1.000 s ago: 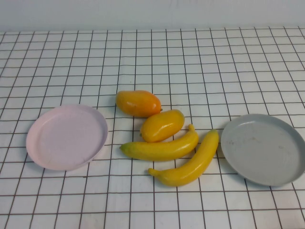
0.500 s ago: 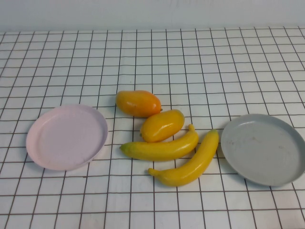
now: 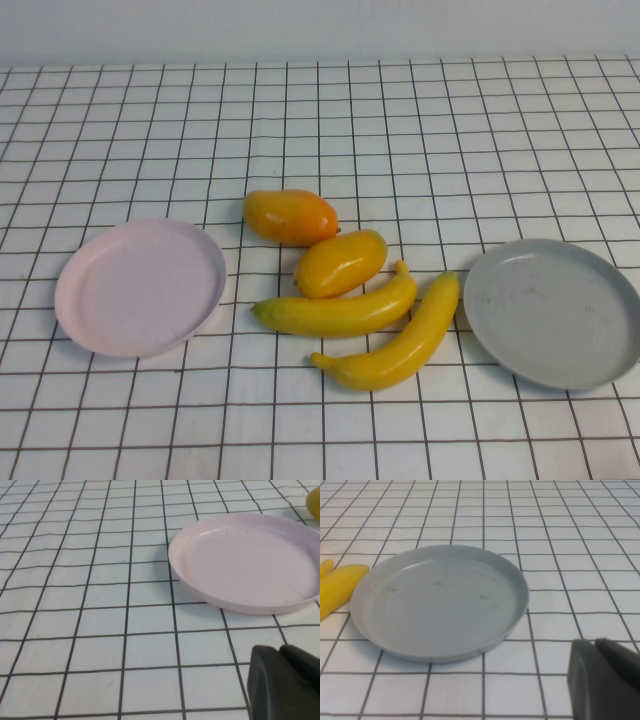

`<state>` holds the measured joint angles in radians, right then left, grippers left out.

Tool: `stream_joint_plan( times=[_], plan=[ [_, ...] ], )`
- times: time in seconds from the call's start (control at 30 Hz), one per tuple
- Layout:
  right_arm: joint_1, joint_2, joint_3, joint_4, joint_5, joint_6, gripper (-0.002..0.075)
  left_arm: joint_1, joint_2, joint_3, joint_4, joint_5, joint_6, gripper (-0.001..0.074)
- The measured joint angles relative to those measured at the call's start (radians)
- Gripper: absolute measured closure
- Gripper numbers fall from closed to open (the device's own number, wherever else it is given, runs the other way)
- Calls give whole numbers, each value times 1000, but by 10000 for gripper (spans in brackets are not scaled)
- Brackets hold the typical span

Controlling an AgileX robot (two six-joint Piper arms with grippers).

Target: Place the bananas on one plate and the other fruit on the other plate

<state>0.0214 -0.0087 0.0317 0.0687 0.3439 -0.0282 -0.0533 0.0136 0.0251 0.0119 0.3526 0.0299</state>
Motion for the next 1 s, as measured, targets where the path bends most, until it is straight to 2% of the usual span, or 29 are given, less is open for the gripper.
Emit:
stream_joint_plan(
  times=[0.2,0.43,0.7,0.8,0.87,1.0],
  plan=[
    [0,0,0,0,0,0,742,0,0,1,-66,-40,-39,737],
    [0,0,0,0,0,0,742,0,0,2,-592,-332,-342,737],
    [0,0,0,0,0,0,742,0,0,2,-700,-414,-356,737],
    [0,0,0,0,0,0,742,0,0,2,-715,-397,-370,737],
    [0,0,0,0,0,0,742,0,0,-12,-717,-323,-360,737],
    [0,0,0,0,0,0,742,0,56,-160,-694,-16,-201,737]
  ],
)
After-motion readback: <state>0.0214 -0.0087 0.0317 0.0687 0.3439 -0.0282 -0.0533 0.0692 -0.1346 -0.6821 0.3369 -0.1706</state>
